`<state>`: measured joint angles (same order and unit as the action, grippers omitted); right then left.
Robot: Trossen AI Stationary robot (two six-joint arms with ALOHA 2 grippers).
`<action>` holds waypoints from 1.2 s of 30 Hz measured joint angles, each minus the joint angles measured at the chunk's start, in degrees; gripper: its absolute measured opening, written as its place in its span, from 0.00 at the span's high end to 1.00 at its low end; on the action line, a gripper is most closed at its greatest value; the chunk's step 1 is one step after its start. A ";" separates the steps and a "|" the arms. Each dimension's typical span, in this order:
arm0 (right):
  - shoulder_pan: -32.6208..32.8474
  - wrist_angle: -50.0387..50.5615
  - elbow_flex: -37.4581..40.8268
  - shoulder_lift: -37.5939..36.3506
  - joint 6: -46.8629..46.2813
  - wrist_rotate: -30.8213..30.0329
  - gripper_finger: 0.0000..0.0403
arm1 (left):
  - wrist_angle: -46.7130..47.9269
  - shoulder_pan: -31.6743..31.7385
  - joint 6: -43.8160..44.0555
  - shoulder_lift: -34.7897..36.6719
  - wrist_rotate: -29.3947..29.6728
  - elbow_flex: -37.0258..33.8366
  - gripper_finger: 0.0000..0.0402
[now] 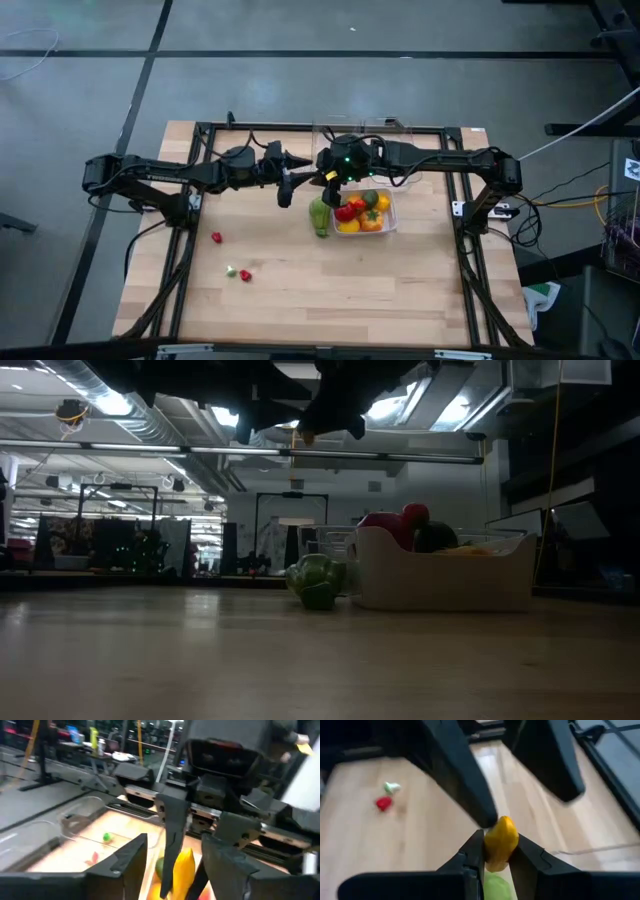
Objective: Sort produce into baskets
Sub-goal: Put the corn into the right transparent bin
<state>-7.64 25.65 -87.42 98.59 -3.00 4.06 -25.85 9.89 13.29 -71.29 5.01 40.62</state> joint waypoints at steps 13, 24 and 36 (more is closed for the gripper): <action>-6.41 18.35 0.00 0.00 6.75 -26.31 0.83 | 0.87 0.00 -2.68 0.00 3.09 0.00 0.49; -24.66 32.75 2.17 0.00 6.41 -21.34 0.83 | 3.36 0.00 -1.48 -0.02 3.11 0.00 0.49; -37.59 20.47 14.55 0.37 6.27 -1.93 0.83 | 4.44 -0.13 -1.24 -0.02 3.11 0.00 0.49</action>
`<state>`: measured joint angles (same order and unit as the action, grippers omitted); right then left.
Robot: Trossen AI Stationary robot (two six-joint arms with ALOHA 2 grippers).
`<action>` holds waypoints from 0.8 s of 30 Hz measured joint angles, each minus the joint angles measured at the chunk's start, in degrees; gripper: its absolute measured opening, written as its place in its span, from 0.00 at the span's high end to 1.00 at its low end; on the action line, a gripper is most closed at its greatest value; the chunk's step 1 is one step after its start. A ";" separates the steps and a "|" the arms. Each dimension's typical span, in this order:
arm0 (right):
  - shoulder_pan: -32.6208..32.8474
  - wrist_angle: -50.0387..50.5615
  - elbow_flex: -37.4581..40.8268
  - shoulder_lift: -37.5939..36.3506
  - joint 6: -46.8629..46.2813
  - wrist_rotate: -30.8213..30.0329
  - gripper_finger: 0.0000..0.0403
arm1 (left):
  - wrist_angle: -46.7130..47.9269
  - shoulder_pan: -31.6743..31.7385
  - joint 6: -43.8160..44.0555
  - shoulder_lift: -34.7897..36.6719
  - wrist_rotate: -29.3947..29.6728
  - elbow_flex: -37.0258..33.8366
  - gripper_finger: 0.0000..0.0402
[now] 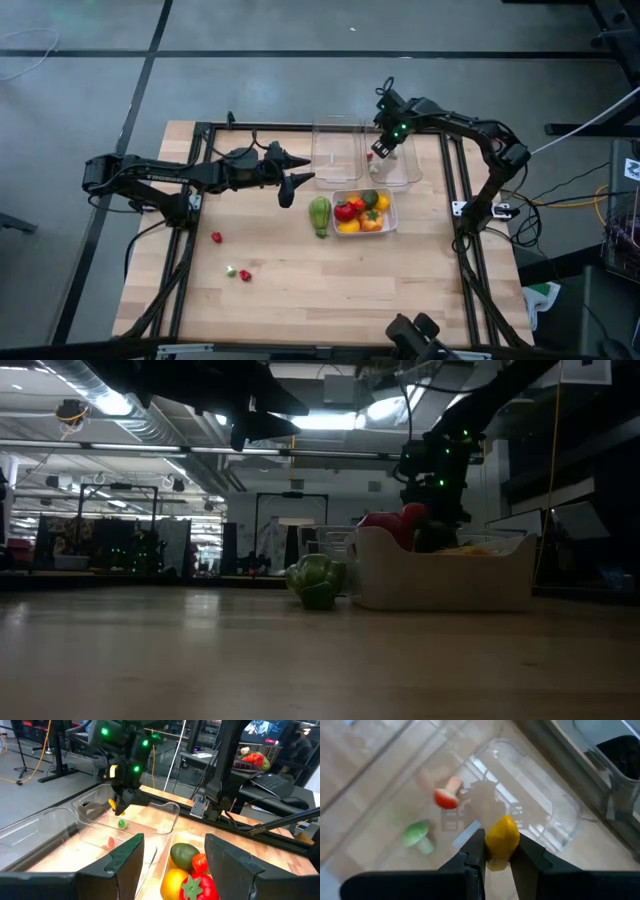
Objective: Sort produce into baskets
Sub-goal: Put the corn into the right transparent bin
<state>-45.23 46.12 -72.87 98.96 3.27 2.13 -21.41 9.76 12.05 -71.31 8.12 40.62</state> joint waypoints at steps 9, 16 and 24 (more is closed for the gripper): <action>-0.15 -9.70 7.06 -0.02 0.00 0.04 0.83 | -0.07 0.00 0.03 0.00 0.00 0.00 0.49; -0.15 -10.59 8.86 -0.02 0.02 -0.02 0.83 | -0.07 0.00 0.01 0.00 0.00 0.00 0.49; -0.15 -10.75 8.86 -0.02 0.02 -0.09 0.79 | -0.07 0.00 -0.01 0.00 0.00 0.00 0.49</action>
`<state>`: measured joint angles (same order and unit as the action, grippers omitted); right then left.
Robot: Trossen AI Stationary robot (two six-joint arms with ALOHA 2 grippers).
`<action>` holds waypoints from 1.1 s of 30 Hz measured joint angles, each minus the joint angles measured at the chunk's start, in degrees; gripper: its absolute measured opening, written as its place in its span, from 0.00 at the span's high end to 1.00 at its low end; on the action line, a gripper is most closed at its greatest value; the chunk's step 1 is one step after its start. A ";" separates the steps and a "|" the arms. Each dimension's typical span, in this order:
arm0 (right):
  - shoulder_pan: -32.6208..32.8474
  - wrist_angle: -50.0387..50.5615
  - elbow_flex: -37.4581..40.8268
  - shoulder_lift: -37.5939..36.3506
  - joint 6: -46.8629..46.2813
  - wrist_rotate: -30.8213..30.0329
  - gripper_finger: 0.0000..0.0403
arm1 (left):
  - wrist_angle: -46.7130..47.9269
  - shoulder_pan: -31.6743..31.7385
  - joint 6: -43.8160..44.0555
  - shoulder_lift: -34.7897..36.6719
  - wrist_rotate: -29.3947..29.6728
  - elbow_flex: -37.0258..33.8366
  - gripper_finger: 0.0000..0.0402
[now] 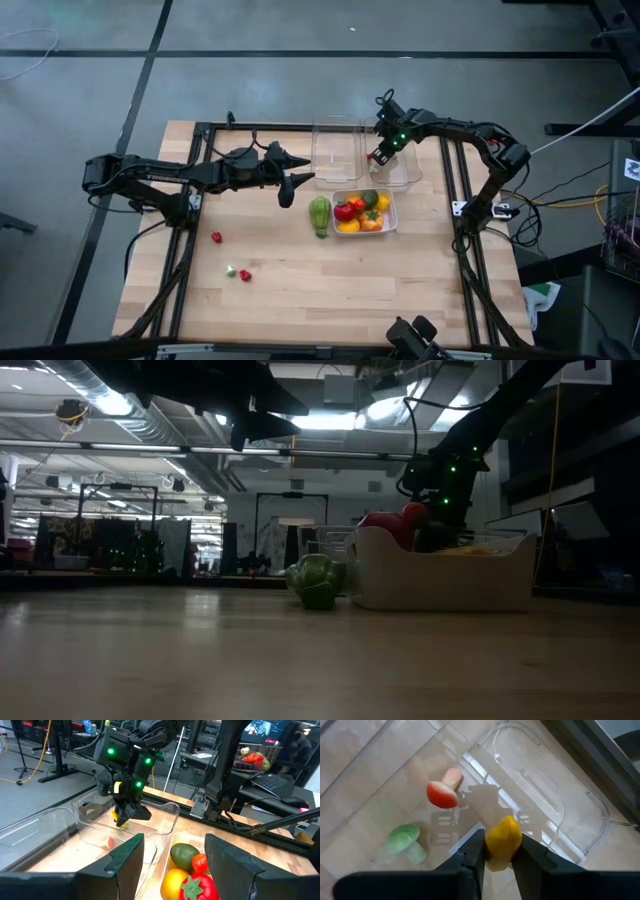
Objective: Sort produce into baskets
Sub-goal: Put the corn into the right transparent bin, then put the green mushroom into the right transparent bin
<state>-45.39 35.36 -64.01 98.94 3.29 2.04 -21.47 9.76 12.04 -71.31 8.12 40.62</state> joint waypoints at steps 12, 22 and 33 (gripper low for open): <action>0.00 0.01 0.00 0.00 0.00 -0.04 0.67 | 0.93 0.00 0.36 0.01 -0.19 0.00 0.49; 0.00 0.10 0.00 -0.02 0.00 -0.07 0.67 | 24.59 -3.56 0.90 7.49 -10.23 -0.07 0.49; 0.00 0.23 0.00 -0.03 0.00 0.01 0.67 | 60.65 -21.10 11.04 11.21 -13.64 -0.04 0.49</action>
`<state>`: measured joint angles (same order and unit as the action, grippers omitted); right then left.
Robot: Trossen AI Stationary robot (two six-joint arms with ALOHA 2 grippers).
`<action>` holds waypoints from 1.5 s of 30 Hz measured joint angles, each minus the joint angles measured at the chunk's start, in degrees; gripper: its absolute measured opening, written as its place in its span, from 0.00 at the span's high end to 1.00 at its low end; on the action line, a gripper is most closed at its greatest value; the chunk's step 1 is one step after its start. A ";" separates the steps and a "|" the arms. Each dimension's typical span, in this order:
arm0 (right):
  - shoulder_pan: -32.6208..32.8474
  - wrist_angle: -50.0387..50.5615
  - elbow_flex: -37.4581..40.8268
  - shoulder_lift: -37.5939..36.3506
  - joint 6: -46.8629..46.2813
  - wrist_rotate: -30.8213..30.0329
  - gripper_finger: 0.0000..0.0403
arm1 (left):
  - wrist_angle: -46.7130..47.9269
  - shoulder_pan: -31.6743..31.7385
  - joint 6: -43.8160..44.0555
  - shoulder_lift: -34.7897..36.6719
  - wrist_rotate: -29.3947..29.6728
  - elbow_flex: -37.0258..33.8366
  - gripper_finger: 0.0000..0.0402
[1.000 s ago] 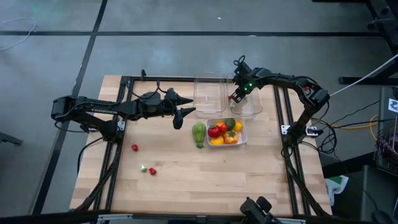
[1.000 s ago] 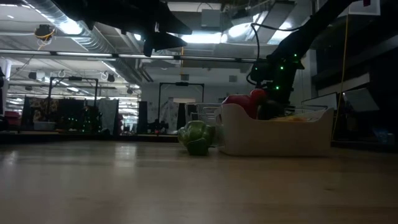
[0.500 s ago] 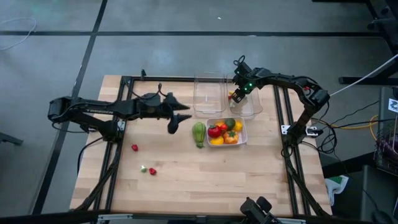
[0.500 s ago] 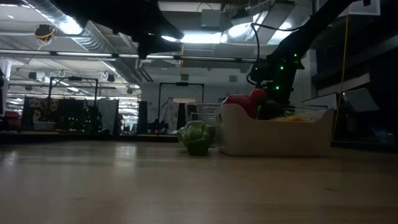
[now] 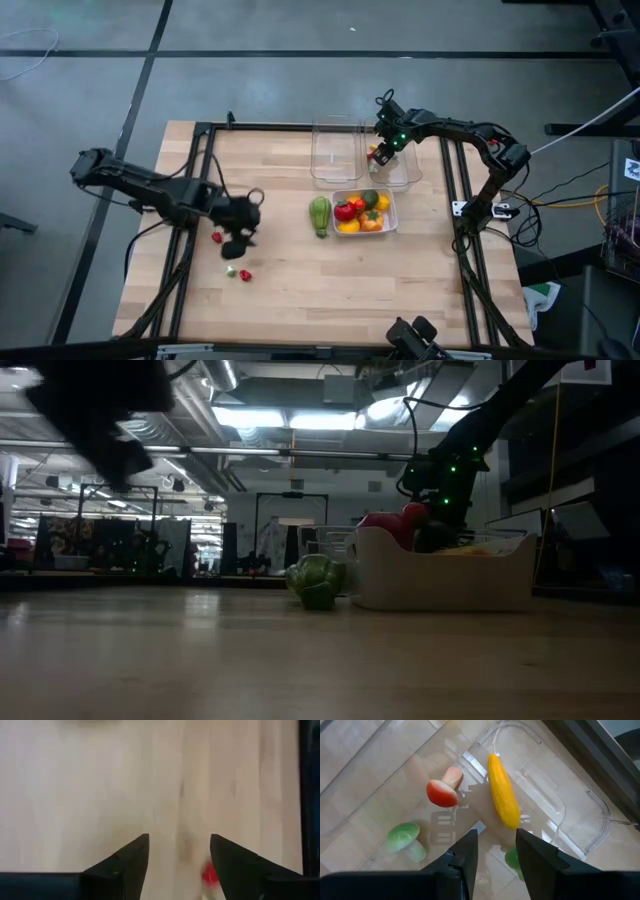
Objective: Sort produce into baskets
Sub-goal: Put the green mushroom into the right transparent bin
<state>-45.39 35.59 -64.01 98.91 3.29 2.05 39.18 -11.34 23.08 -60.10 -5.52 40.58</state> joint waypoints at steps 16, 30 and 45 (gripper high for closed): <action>0.01 0.09 0.00 -0.01 0.00 0.05 0.67 | 5.05 -19.73 19.46 -9.18 0.13 -0.02 0.49; 0.02 0.09 0.00 -0.01 0.00 0.08 0.67 | 4.67 -24.62 23.60 -16.52 0.17 -0.07 0.49; 0.00 0.08 0.00 -0.01 0.00 0.09 0.67 | 1.73 -24.80 24.77 -22.20 0.17 -0.09 0.49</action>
<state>-45.39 35.68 -64.01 98.89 3.29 2.14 40.91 -36.14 47.86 -82.30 -5.34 40.49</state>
